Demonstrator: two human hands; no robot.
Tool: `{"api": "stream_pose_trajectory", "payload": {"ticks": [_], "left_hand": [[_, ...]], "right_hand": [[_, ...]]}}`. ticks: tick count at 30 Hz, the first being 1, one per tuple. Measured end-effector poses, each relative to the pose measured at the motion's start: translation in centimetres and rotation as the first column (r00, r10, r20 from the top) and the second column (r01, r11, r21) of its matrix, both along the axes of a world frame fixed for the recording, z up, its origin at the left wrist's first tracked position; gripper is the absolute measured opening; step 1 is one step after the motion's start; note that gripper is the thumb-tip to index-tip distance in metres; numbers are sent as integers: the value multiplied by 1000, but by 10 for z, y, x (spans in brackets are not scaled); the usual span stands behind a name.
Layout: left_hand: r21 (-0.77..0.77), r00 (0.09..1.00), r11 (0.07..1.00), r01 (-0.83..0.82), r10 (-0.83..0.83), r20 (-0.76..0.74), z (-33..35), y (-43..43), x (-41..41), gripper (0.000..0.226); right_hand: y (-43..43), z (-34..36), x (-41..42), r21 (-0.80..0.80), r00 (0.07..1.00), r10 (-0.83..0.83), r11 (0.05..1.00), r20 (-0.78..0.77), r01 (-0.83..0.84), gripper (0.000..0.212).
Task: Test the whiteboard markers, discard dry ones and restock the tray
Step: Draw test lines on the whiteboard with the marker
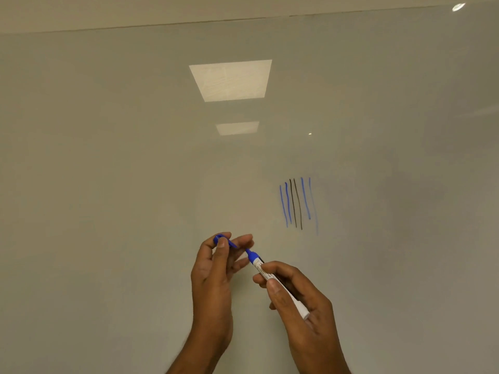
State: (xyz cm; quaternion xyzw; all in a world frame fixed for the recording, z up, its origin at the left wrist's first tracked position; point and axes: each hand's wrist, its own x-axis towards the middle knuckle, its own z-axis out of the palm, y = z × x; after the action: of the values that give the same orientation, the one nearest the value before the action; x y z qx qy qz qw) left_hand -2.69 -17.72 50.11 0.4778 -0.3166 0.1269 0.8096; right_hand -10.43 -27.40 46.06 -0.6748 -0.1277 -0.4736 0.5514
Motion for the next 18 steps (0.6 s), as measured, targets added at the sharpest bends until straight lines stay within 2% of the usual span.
{"api": "stream_pose_trajectory", "payload": {"ticks": [2, 5, 7, 11, 16, 18], "left_hand": [[-91, 984, 983, 157, -164, -75, 2, 9, -8, 27], [-142, 955, 957, 252, -270, -126, 2, 18, -16, 32], [-148, 944, 949, 280, -300, -139, 0, 22, -19, 37], [-121, 942, 953, 277, -294, -162, -3, 30, -22, 30], [-111, 916, 940, 323, -340, -213, -13, 35, -29, 29], [-139, 905, 933, 333, -357, -231, -17, 37, -29, 29]], "right_hand": [[8, 2, -5, -20, 1000, 21, 1000, 10, -21, 37], [17, 2, -7, -37, 999, 34, 999, 11, -33, 29], [21, 1, -8, -32, 999, 37, 999, 2, -37, 31], [28, -4, -8, -24, 999, 41, 999, -19, -41, 44], [38, -4, -13, 0, 997, 72, 997, -24, -72, 22], [40, -6, -14, 11, 997, 69, 998, -24, -69, 26]]}}
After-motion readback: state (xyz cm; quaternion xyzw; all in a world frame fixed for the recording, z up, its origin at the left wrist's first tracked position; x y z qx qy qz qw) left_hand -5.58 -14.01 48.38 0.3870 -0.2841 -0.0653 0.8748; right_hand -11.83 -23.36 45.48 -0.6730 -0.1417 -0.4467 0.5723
